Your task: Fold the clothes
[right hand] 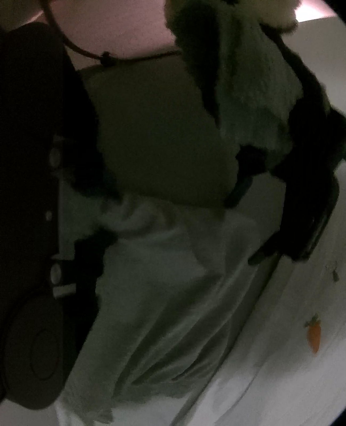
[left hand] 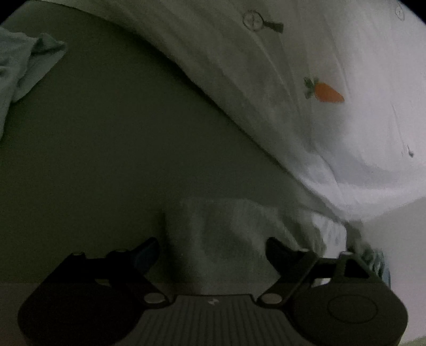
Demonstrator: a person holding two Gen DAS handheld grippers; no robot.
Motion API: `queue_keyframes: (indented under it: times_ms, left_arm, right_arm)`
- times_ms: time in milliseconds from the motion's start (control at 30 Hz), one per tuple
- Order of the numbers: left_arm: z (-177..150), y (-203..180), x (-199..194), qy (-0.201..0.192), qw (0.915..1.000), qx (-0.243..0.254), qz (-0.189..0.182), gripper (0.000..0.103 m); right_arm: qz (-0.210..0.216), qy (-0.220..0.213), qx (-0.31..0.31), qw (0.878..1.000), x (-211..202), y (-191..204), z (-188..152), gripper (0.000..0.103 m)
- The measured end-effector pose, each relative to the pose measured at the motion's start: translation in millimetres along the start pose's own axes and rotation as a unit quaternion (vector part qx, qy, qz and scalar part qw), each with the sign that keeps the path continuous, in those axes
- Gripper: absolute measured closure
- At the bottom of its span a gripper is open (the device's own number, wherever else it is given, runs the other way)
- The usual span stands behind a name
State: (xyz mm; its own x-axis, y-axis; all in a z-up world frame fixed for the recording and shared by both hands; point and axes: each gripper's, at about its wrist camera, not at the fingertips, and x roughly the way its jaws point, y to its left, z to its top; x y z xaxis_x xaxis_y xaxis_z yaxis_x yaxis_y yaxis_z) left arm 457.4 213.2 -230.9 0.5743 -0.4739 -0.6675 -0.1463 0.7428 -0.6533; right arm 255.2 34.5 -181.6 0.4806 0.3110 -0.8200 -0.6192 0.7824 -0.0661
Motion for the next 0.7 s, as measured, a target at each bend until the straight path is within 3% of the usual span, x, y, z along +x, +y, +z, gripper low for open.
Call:
queue_keyframes:
  times_ms: [33, 167, 233, 300, 433, 567, 700]
  left_arm:
    - [0, 0, 4, -0.003, 0.9999, -0.009, 0.004, 0.097]
    - [6, -9, 12, -0.011, 0.9983, -0.053, 0.022, 0.098]
    - [12, -18, 0, -0.025, 0.9970, -0.073, 0.000, 0.099]
    - [20, -34, -15, -0.040, 0.9955, -0.084, -0.018, 0.099]
    - [29, -82, -32, -0.072, 0.9954, -0.061, -0.015, 0.099]
    - [31, -155, -20, -0.078, 0.9962, -0.003, -0.037, 0.098]
    - [26, -244, 25, -0.073, 0.9932, 0.085, -0.033, 0.097]
  right_arm:
    - [0.003, 0.002, -0.003, 1.000, -2, -1, 1, 0.090]
    - [0.029, -0.003, 0.017, 0.999, -16, -16, 3, 0.096]
    - [0.058, -0.017, 0.051, 0.997, -31, -31, 5, 0.096]
    - [0.103, -0.046, 0.117, 0.987, -51, -58, 5, 0.096]
    - [0.162, -0.120, 0.258, 0.945, -93, -127, -8, 0.096]
    - [0.161, -0.191, 0.369, 0.895, -133, -206, -35, 0.097]
    - [0.138, -0.227, 0.436, 0.860, -155, -280, -71, 0.097]
